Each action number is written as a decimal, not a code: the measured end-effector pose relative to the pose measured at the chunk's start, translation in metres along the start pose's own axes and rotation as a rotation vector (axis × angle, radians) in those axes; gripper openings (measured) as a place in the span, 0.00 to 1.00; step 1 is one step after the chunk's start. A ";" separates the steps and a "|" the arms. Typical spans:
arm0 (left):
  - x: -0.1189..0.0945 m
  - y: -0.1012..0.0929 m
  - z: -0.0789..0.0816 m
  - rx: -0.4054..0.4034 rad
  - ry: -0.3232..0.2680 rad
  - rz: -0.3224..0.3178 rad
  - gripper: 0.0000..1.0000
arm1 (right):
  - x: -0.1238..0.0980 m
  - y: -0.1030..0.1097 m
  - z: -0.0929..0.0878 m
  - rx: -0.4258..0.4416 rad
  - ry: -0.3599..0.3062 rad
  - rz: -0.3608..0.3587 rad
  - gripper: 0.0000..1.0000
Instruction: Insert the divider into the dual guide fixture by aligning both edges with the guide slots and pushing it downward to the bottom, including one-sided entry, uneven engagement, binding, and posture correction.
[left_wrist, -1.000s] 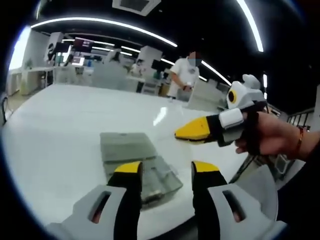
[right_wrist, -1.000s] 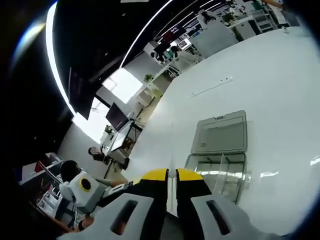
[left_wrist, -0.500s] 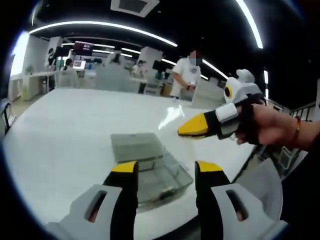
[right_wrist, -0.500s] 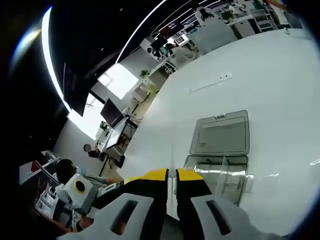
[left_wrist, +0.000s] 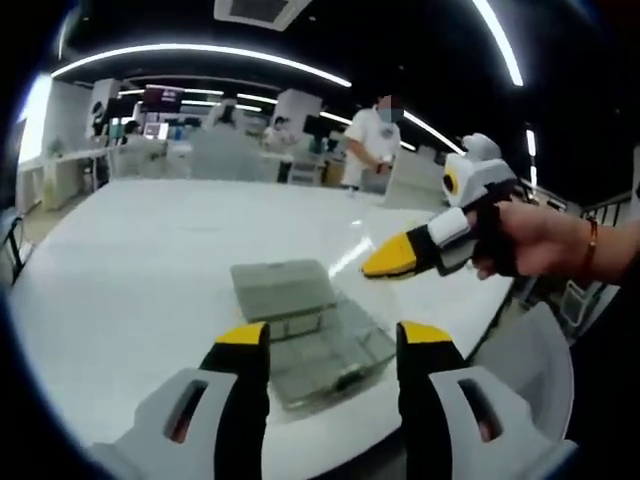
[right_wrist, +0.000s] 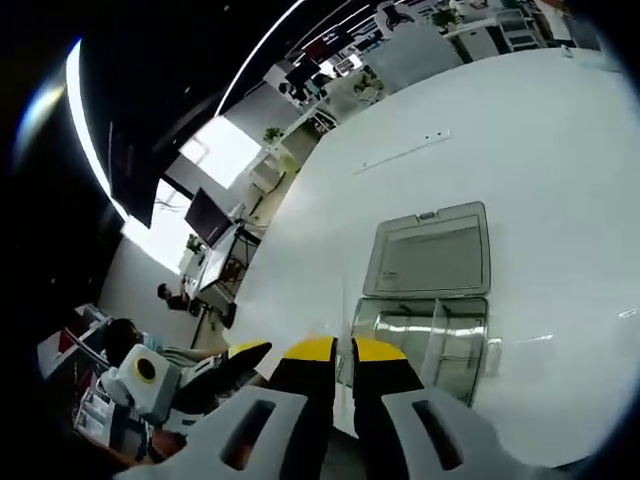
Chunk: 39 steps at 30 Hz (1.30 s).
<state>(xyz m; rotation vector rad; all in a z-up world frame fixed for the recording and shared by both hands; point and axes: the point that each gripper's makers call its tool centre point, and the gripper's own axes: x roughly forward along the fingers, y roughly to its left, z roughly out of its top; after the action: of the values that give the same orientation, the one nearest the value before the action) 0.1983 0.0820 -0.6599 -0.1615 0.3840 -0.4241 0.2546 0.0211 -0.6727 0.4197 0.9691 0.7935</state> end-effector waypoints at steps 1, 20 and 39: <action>0.000 0.000 0.000 0.001 0.002 -0.001 0.51 | 0.000 0.000 0.000 0.001 -0.001 -0.001 0.00; 0.001 0.013 -0.012 0.030 0.020 -0.011 0.57 | 0.017 -0.011 -0.010 0.015 0.073 -0.063 0.00; 0.007 0.011 -0.017 0.060 0.047 -0.064 0.63 | 0.027 -0.023 -0.017 0.016 0.172 -0.117 0.00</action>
<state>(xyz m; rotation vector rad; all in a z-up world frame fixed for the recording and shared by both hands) 0.2014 0.0877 -0.6802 -0.1061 0.4131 -0.5026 0.2582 0.0264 -0.7115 0.3086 1.1501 0.7247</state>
